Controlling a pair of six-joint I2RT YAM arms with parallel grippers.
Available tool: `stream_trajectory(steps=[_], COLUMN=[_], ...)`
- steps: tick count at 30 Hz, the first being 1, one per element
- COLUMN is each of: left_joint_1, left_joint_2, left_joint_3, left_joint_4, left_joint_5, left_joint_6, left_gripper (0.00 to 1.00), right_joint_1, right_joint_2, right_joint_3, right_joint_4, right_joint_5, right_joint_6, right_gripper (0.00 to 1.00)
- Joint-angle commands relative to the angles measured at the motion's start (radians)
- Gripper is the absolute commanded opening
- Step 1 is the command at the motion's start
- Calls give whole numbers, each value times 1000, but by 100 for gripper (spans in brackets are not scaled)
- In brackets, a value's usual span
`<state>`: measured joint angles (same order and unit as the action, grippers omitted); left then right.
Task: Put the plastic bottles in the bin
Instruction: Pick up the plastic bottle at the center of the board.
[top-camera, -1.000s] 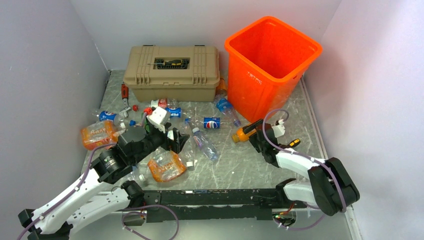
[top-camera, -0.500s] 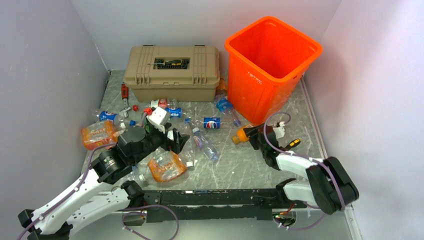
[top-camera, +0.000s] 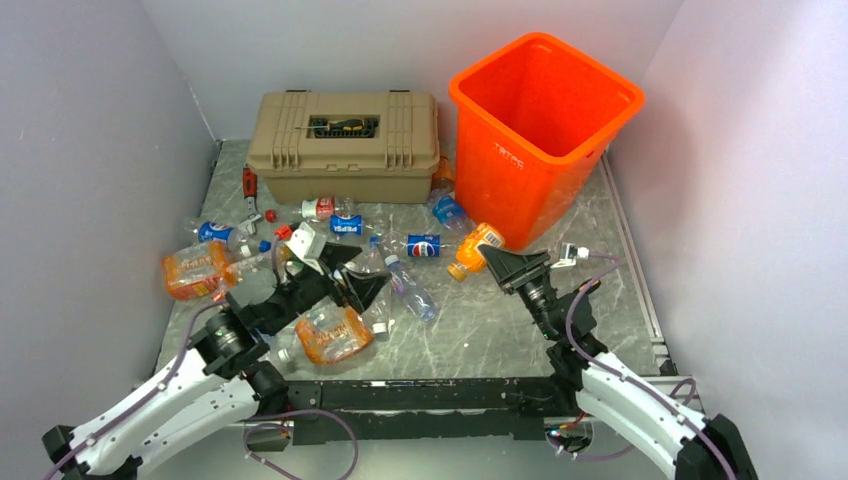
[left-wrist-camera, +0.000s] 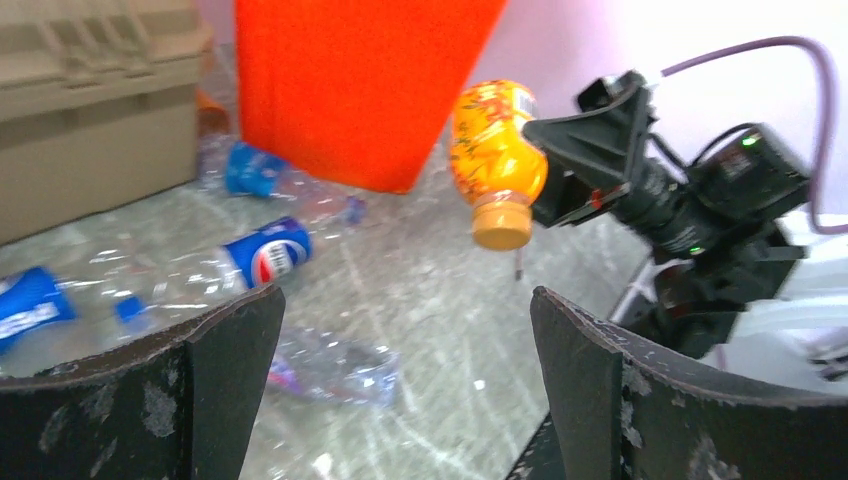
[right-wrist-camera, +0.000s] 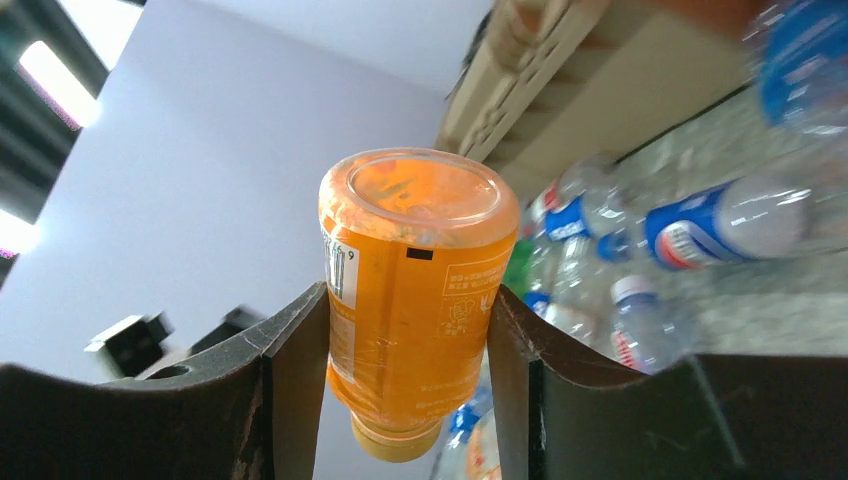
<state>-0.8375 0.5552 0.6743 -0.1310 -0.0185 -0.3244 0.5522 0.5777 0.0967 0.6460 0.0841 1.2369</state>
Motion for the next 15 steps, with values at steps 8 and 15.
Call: stream_trajectory(steps=[8,15], left_joint_1=[-31,-77], left_joint_2=[166,208], left_joint_3=[-226,-179], left_joint_4=[849,705], left_joint_5=[228,185], left_joint_6=[-232,-195], left_gripper=[99,99], right_joint_1=[252,366], right_joint_2=[350,440], right_joint_3=[-3,78], right_joint_4=[701,749], right_joint_5=[115,185], right_joint_6=[2,-95], right_gripper=[35,35])
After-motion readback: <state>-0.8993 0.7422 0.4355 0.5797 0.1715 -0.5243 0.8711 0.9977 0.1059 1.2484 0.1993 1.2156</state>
